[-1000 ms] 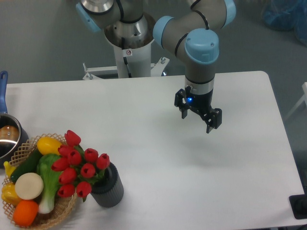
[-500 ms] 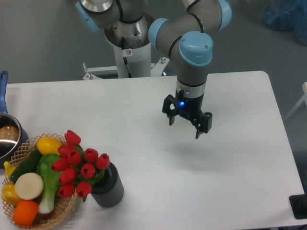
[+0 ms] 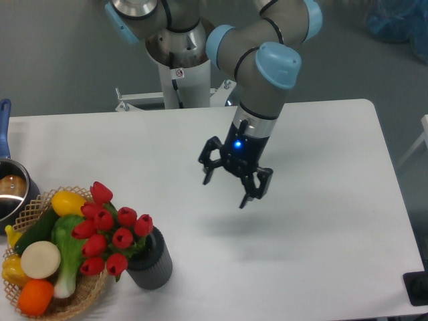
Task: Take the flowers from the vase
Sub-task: 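Move the open gripper toward the red tulip stems above the grey vase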
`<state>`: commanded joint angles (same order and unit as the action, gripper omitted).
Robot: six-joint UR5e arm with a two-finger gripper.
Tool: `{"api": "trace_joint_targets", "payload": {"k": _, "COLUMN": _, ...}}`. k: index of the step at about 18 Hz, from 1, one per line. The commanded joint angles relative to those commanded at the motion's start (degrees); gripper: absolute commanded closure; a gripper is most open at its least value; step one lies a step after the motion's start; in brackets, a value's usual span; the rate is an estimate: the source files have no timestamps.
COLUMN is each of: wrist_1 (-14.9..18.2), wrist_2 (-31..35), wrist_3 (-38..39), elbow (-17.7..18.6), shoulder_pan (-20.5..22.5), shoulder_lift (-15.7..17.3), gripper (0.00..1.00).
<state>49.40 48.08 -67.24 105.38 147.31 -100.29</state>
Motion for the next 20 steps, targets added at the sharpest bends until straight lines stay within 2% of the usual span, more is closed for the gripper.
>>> {"api": "trace_joint_targets", "payload": {"k": 3, "wrist_1": -3.0, "wrist_2": -0.4, "wrist_3": -0.2, "elbow": -0.3, "shoulder_pan": -3.6, "shoulder_lift": 0.3, "gripper": 0.0}}
{"api": "trace_joint_targets", "payload": {"k": 5, "wrist_1": -3.0, "wrist_2": -0.5, "wrist_3": -0.3, "elbow": -1.2, "shoulder_pan": -4.7, "shoulder_lift": 0.2, "gripper": 0.0}}
{"api": "trace_joint_targets", "payload": {"k": 9, "wrist_1": -3.1, "wrist_2": -2.1, "wrist_3": -0.6, "elbow": -4.0, "shoulder_pan": -6.3, "shoulder_lift": -3.3, "gripper": 0.0}}
{"api": "trace_joint_targets", "payload": {"k": 11, "wrist_1": -3.1, "wrist_2": -5.4, "wrist_3": -0.5, "elbow": -4.2, "shoulder_pan": -6.4, "shoulder_lift": -4.7, "gripper": 0.0}}
{"api": "trace_joint_targets", "payload": {"k": 20, "wrist_1": -3.3, "wrist_2": -12.0, "wrist_3": 0.9, "elbow": -5.1, "shoulder_pan": -7.0, "shoulder_lift": -7.0, "gripper": 0.0}}
